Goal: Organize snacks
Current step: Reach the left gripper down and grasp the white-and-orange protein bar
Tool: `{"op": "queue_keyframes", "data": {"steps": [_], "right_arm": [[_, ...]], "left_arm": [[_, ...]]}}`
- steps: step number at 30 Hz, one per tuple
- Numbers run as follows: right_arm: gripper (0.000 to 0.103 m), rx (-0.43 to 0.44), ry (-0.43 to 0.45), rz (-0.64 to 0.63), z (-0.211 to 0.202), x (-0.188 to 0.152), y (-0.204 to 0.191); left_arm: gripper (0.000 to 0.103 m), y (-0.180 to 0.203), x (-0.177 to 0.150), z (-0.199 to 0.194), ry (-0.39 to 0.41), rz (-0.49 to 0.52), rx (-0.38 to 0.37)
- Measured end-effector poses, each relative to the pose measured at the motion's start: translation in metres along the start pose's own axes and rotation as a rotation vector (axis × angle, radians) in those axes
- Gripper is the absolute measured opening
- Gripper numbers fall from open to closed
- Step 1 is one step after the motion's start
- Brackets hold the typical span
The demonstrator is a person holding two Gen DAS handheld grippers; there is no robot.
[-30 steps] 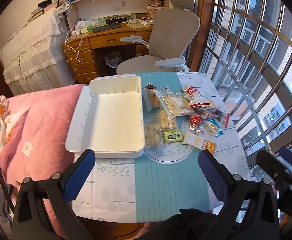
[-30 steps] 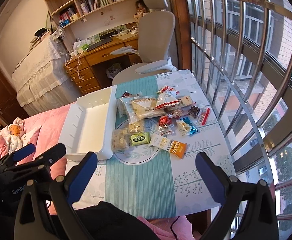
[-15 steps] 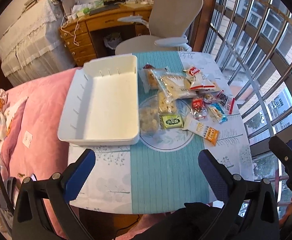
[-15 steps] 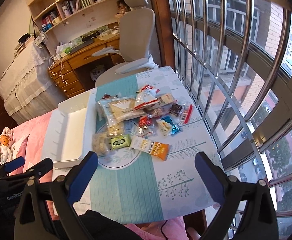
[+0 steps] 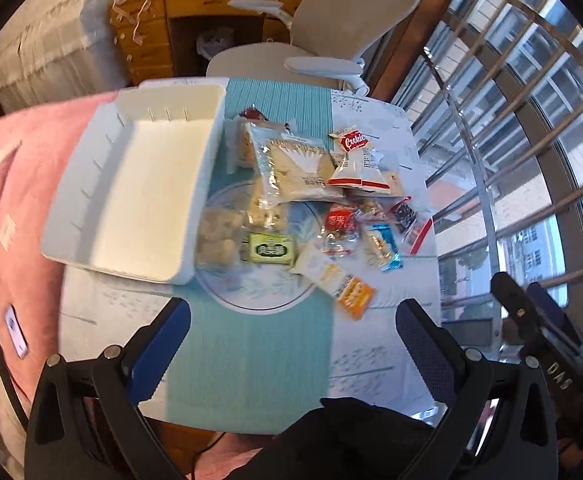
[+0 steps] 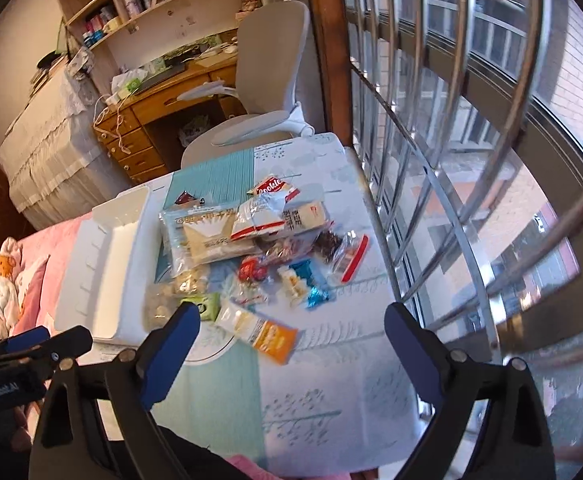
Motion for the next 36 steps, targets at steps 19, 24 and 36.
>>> {"op": "queue_keyframes", "data": {"steps": [19,24,36], "right_arm": [[0.089,0.054,0.004,-0.251,0.119,0.016,0.025],[0.088,0.085,-0.012,-0.305,0.141,0.0,0.031],[0.072,0.151,-0.088,-0.414,0.192,-0.035,0.018]], "left_arm": [[0.098,0.023,0.019,0.144,-0.251,-0.267,0.02],[0.098,0.025,0.016,0.18,-0.317,-0.307,0.027],[0.087,0.029,0.001,0.252,-0.498,-0.376,0.07]]}}
Point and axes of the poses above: each gripper's, at about its wrist camera, not at the fingertips, and z roughly the way its jaws point, y to its right, x to its top, the point moved 4 cm from there along z, roughly the way its jaws point, and after that the axes turned 4 degrees about z, right-handed, at the moved point
